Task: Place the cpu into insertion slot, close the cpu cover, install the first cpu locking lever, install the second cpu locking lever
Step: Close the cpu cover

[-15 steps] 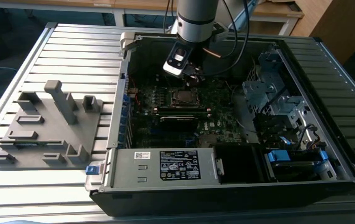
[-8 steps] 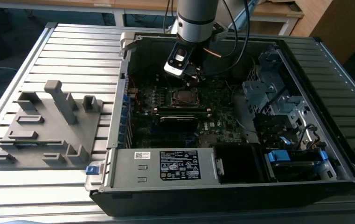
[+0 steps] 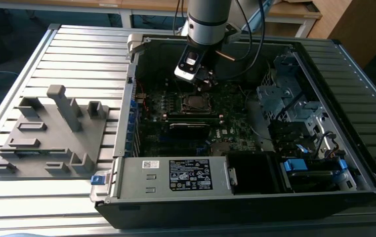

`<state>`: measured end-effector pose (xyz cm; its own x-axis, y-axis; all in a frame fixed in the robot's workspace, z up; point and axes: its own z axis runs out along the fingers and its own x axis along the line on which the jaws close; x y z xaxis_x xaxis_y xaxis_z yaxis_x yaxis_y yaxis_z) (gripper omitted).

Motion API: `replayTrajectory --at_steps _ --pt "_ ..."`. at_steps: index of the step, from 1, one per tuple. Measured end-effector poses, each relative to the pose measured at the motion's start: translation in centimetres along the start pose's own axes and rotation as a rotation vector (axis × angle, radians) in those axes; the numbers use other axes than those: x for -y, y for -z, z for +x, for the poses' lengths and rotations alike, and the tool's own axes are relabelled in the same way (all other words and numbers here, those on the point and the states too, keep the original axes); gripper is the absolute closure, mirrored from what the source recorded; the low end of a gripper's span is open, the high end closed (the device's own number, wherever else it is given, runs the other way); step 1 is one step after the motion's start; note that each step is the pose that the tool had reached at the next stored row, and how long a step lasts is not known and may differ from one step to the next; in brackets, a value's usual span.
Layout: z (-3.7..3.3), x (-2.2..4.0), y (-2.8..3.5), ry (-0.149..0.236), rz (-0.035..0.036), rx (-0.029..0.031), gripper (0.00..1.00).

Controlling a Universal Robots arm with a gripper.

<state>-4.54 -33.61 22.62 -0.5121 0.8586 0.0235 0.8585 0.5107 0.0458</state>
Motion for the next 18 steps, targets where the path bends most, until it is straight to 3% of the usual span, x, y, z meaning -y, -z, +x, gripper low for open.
replayTrajectory --at_steps 18 --pt "0.0 0.0 0.0 0.022 0.0005 -0.001 0.89"
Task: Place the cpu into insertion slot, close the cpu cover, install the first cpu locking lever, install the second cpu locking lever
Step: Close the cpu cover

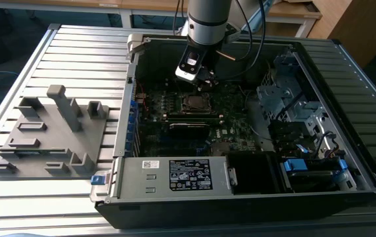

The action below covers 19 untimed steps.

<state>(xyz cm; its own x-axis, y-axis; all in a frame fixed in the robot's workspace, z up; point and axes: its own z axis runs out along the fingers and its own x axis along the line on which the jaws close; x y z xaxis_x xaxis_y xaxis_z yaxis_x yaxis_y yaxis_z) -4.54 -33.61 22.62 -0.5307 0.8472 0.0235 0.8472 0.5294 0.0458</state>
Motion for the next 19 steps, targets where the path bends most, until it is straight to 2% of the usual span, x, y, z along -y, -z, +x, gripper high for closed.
replayTrajectory --at_steps 12,19 --pt "0.0 0.0 0.0 0.004 0.0001 -0.0002 0.89" --pt "0.0 0.0 -0.01 0.058 0.0013 -0.0027 0.89"
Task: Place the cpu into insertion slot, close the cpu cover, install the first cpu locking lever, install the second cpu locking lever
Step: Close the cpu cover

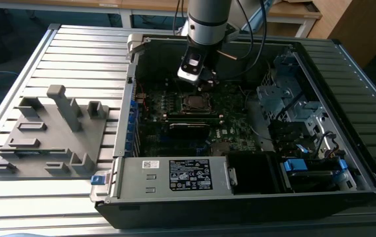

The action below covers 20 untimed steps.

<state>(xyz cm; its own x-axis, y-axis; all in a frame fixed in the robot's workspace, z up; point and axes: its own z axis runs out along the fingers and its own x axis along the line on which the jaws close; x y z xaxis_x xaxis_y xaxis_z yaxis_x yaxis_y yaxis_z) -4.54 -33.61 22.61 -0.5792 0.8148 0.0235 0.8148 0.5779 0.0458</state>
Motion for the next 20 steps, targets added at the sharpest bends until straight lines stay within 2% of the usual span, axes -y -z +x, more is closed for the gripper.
replayTrajectory --at_steps 10,20 --pt "0.0 0.0 -0.01 0.106 0.0025 -0.0048 0.89" --pt "0.0 0.0 -0.01 0.18 0.0043 -0.0082 0.89"
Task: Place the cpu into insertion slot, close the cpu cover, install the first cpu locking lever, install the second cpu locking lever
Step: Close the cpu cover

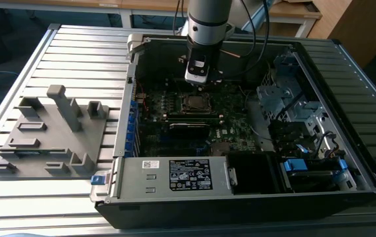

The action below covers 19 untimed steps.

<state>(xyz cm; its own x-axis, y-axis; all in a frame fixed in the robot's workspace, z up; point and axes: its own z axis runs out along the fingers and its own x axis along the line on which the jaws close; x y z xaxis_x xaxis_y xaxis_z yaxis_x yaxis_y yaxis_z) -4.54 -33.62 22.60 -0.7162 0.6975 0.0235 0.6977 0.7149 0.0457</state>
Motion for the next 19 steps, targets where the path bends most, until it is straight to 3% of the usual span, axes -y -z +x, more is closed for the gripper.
replayTrajectory --at_steps 19 --pt "0.0 0.0 0.0 0.025 0.0006 -0.0012 0.89"
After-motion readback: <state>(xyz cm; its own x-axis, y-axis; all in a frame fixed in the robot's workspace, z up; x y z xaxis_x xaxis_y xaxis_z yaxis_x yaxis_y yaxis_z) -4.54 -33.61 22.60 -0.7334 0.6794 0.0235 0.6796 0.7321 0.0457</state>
